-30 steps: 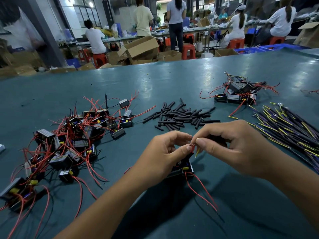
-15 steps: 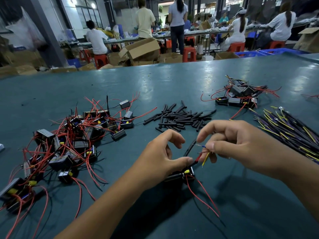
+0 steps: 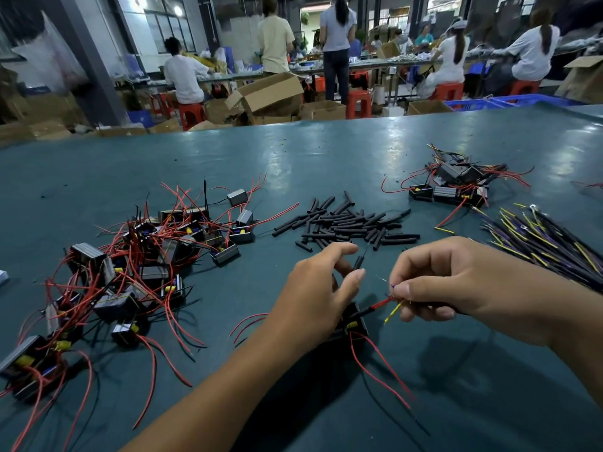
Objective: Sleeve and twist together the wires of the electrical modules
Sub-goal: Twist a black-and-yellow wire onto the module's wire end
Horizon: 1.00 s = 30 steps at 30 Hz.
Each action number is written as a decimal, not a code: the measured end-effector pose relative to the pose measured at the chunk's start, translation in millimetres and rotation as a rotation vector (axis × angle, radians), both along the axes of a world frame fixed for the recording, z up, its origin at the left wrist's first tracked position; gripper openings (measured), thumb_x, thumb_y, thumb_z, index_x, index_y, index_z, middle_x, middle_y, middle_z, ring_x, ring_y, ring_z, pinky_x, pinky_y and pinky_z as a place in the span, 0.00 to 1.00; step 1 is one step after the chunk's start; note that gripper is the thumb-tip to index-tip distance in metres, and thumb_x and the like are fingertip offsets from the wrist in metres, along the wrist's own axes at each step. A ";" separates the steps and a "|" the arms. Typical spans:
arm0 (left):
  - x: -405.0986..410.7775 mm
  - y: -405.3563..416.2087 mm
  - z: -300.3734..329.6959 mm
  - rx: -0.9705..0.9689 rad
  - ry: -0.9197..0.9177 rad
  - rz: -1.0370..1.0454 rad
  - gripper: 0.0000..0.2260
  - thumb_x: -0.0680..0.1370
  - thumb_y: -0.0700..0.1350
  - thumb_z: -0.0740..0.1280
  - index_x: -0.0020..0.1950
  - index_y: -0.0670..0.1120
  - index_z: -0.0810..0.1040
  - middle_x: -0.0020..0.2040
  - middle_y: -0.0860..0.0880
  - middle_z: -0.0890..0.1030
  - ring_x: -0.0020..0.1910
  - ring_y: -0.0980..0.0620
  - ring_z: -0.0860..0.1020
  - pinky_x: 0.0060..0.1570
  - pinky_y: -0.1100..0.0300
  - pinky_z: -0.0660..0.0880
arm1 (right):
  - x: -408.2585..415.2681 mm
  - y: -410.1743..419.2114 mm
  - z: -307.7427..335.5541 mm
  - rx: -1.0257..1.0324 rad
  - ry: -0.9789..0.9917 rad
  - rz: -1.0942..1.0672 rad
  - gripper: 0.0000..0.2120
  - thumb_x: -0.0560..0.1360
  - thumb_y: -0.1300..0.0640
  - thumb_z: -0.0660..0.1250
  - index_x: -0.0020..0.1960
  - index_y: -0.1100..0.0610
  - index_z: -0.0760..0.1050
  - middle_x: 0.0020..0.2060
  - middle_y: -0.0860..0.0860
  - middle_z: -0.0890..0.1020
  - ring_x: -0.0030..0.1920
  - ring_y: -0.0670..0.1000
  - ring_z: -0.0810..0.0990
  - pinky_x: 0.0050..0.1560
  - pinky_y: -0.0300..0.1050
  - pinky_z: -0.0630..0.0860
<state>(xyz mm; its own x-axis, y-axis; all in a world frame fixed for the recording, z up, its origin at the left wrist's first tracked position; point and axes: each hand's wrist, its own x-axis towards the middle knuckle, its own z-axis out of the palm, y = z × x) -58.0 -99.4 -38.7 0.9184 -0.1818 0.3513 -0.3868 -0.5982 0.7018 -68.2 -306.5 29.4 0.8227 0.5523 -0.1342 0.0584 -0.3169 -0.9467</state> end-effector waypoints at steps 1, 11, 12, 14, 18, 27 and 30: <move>-0.7 1.4 0.7 -0.016 -0.013 -0.017 0.10 0.81 0.48 0.67 0.62 0.52 0.78 0.43 0.59 0.79 0.30 0.57 0.75 0.33 0.69 0.68 | 0.1 0.2 -0.6 0.000 0.008 -0.028 0.06 0.75 0.62 0.71 0.40 0.58 0.81 0.34 0.59 0.83 0.29 0.47 0.73 0.27 0.35 0.66; -12.9 18.5 10.6 -0.171 0.106 -0.197 0.02 0.77 0.51 0.67 0.46 0.57 0.74 0.38 0.52 0.81 0.35 0.40 0.76 0.38 0.42 0.77 | -0.1 5.1 -3.8 0.016 0.029 -0.169 0.06 0.73 0.63 0.71 0.37 0.58 0.82 0.32 0.57 0.81 0.30 0.49 0.75 0.25 0.36 0.67; -14.1 18.3 11.6 -0.165 0.093 -0.208 0.02 0.77 0.53 0.66 0.47 0.57 0.75 0.37 0.53 0.80 0.35 0.41 0.76 0.37 0.43 0.77 | -0.2 6.2 -4.3 0.018 0.033 -0.172 0.07 0.73 0.63 0.71 0.37 0.58 0.82 0.32 0.57 0.81 0.29 0.49 0.75 0.25 0.36 0.67; -15.9 17.1 13.3 -0.124 0.032 -0.214 0.03 0.79 0.55 0.65 0.49 0.58 0.75 0.36 0.55 0.80 0.32 0.46 0.77 0.34 0.49 0.76 | -0.4 8.0 -5.0 0.024 0.035 -0.179 0.07 0.73 0.63 0.70 0.37 0.58 0.82 0.32 0.57 0.81 0.29 0.49 0.75 0.24 0.37 0.66; -16.5 16.2 13.8 -0.126 -0.009 -0.198 0.03 0.80 0.53 0.66 0.47 0.56 0.77 0.34 0.58 0.77 0.30 0.46 0.75 0.30 0.51 0.73 | 0.2 9.5 -6.3 0.045 0.016 -0.198 0.07 0.74 0.63 0.70 0.37 0.58 0.82 0.32 0.57 0.81 0.29 0.49 0.75 0.24 0.37 0.65; -14.9 16.8 13.4 -0.202 0.053 -0.251 0.07 0.78 0.53 0.67 0.46 0.52 0.80 0.34 0.48 0.77 0.31 0.41 0.73 0.30 0.47 0.70 | 0.5 9.4 -8.2 0.088 -0.245 -0.168 0.05 0.75 0.60 0.71 0.43 0.57 0.85 0.28 0.51 0.81 0.29 0.45 0.73 0.29 0.35 0.68; -15.9 16.8 13.6 -0.210 0.049 -0.252 0.07 0.77 0.54 0.67 0.45 0.52 0.80 0.33 0.47 0.76 0.31 0.40 0.72 0.30 0.46 0.70 | 0.8 9.8 -9.9 0.102 -0.246 -0.170 0.05 0.75 0.61 0.70 0.43 0.57 0.84 0.29 0.52 0.80 0.29 0.46 0.72 0.30 0.36 0.68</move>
